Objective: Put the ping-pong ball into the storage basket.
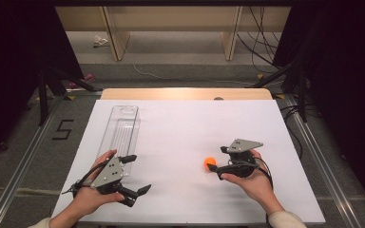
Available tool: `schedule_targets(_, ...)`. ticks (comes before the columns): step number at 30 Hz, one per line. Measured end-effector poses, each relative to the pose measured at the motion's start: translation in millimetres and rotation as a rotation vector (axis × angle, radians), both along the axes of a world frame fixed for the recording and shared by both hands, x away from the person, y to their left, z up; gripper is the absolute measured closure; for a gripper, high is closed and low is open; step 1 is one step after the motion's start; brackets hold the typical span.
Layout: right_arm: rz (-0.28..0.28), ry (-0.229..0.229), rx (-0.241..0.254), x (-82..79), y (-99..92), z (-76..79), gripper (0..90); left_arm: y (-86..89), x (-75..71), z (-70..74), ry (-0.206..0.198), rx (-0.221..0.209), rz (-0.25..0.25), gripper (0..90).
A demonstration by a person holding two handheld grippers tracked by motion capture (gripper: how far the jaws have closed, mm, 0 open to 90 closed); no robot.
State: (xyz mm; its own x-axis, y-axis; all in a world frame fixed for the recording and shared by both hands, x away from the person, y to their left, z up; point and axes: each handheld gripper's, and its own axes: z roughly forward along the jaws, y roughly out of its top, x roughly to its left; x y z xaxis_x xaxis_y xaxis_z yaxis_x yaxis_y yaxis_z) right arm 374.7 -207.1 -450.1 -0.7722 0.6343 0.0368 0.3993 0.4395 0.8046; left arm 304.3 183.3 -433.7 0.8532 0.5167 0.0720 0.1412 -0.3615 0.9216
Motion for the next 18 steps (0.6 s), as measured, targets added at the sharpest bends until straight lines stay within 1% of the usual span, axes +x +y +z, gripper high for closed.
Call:
schedule_targets(3, 0.010, 0.009, -0.015, 3.3, 4.9, -2.9, 18.1, 0.2, 0.2, 0.1, -0.002, 0.001, 0.000, 0.0)
schedule_targets(4, 0.011, 0.019, -0.021, 5.1, 7.1, -5.0, 18.5, 0.3, 0.1, 0.2, -0.002, 0.000, 0.000, 0.0)
schedule_targets(6, 0.012, 0.021, -0.025, 5.8, 7.7, -5.8, 18.7, 0.2, 0.1, 0.2, -0.003, 0.000, 0.000, 0.0)
schedule_targets(10, 0.016, 0.040, -0.045, 9.5, 11.6, -10.4, 19.2, 0.3, -0.1, 0.4, -0.003, 0.000, 0.000, 0.0)
schedule_targets(15, 0.020, 0.061, -0.079, 14.4, 15.7, -16.8, 19.4, 0.7, 0.1, 0.6, -0.003, 0.000, 0.000, 0.0)
schedule_targets(18, 0.018, 0.067, -0.084, 16.6, 17.4, -18.3, 19.9, 0.5, -0.2, 0.7, -0.003, -0.001, -0.001, 0.0)
